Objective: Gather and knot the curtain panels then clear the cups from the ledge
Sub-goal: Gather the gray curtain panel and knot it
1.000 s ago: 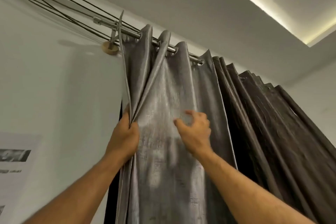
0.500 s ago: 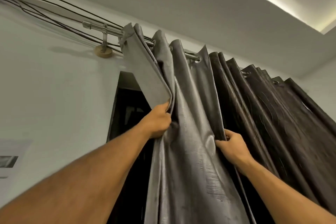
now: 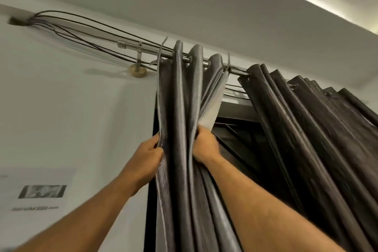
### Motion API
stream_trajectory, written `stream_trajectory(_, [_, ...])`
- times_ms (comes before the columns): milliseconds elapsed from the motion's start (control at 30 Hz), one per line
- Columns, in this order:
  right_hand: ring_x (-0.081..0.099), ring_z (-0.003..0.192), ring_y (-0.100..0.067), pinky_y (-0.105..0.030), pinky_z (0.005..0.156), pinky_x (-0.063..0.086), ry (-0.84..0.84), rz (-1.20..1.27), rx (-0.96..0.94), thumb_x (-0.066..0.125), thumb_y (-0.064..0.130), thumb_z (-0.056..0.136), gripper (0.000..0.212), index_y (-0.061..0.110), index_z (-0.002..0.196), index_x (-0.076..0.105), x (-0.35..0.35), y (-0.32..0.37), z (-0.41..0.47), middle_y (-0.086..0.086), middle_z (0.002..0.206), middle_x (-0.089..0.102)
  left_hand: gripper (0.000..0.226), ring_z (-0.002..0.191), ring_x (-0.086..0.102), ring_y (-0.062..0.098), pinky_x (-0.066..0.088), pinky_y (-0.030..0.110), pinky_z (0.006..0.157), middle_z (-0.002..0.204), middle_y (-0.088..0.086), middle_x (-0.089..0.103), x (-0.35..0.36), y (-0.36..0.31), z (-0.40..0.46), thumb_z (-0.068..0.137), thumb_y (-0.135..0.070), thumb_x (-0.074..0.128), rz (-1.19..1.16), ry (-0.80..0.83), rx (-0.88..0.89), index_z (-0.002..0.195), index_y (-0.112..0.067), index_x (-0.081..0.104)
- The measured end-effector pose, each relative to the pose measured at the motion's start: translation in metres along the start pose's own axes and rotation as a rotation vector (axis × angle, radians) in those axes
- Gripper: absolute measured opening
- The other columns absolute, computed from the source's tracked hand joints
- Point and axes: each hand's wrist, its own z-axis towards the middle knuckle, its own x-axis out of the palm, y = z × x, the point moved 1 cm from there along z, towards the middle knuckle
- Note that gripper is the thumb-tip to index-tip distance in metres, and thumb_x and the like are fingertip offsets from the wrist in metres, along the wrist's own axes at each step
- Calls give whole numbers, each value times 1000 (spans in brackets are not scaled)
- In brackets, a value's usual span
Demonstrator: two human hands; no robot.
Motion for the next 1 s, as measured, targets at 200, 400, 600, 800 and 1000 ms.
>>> stream_trajectory(200, [67,108,-38,-37,85,53,190,22,-249,60,12,94,26,11,116,72,92,109,-25,-17,116,73,47,113,66,16,50,38,107,120,-5,71,-59,6,-11,102,-4,41,-177,-395,12,132,-29,67])
stream_trajectory(400, [70,108,-26,-39,94,58,124,140,-304,46,12,73,48,16,112,74,91,91,-47,-6,110,77,43,99,72,1,55,26,95,111,-15,76,-75,16,-42,102,-10,49,-198,-301,30,125,-38,70])
stream_trajectory(600, [71,99,-18,-47,98,57,105,543,-120,64,29,88,38,9,121,67,51,41,-99,-7,107,75,44,97,72,14,59,36,95,111,-1,75,-39,14,-78,96,-3,52,49,-277,78,134,-21,63])
stream_trajectory(800, [62,113,3,-27,103,48,77,466,-37,38,56,106,68,29,162,14,29,1,-191,17,127,60,38,88,74,15,62,26,79,106,5,74,3,37,-157,93,-4,63,37,-316,1,127,-20,55])
stream_trajectory(1000, [66,117,-16,-45,91,61,81,262,-80,67,40,96,86,39,160,9,36,-39,-262,4,141,53,19,77,63,6,54,19,72,83,-9,67,24,66,-222,87,1,63,207,-287,-132,89,-17,63])
